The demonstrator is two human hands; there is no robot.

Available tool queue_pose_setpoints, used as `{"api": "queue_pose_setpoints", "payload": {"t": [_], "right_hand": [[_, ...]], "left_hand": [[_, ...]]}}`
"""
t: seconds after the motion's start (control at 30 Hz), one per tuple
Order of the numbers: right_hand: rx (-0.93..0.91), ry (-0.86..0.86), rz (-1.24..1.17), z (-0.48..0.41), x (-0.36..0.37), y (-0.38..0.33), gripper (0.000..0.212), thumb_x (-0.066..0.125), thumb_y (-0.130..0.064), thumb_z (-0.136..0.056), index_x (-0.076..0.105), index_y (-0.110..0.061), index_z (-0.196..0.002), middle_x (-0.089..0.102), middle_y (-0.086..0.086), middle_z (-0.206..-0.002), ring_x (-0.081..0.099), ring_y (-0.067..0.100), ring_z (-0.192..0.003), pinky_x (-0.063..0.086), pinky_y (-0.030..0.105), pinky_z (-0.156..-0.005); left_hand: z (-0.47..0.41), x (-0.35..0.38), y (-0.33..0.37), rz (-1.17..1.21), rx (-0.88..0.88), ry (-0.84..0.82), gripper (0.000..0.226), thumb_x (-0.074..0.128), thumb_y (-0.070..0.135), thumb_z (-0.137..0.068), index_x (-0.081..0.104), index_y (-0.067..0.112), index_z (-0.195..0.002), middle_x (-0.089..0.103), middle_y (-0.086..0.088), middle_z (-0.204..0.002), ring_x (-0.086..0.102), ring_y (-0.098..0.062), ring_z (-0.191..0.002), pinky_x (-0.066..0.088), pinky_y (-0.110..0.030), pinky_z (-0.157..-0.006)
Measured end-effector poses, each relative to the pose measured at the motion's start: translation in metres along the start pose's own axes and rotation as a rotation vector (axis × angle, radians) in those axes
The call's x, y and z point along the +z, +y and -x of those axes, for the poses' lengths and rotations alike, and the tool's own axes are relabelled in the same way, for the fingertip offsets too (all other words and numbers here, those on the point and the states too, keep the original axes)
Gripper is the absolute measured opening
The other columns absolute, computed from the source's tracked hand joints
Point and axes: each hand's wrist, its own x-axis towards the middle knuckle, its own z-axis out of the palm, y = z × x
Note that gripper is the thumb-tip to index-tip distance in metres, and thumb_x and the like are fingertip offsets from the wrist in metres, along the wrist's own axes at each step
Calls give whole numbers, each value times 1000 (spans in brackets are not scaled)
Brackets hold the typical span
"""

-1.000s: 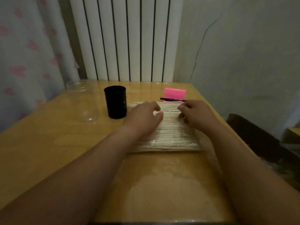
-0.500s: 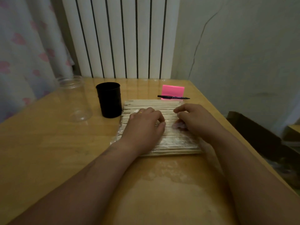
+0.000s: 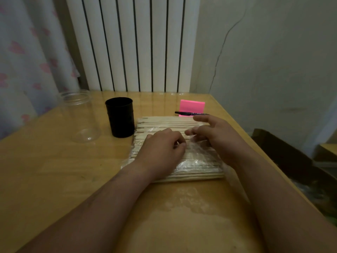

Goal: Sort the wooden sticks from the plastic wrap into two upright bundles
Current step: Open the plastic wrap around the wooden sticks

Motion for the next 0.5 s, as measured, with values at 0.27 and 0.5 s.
{"api": "queue_pose_setpoints", "payload": {"t": [0.27, 0.5], "right_hand": [[-151, 59, -112, -1, -7, -3, 33, 64, -9, -100, 65, -20, -131, 81, 8, -101, 74, 19, -83, 52, 34, -73], [-192, 15, -116, 0, -8, -1, 28, 58, -7, -103, 68, -18, -126, 80, 11, -96, 74, 20, -79, 54, 31, -71]], "left_hand": [[2, -4, 2, 62, 0, -10, 15, 58, 42, -100, 71, 35, -98, 59, 14, -90, 57, -7, -89, 47, -47, -96], [2, -8, 6, 73, 0, -55, 29, 61, 49, -98, 74, 30, -116, 60, 15, -91, 58, -10, -92, 48, -41, -93]]}}
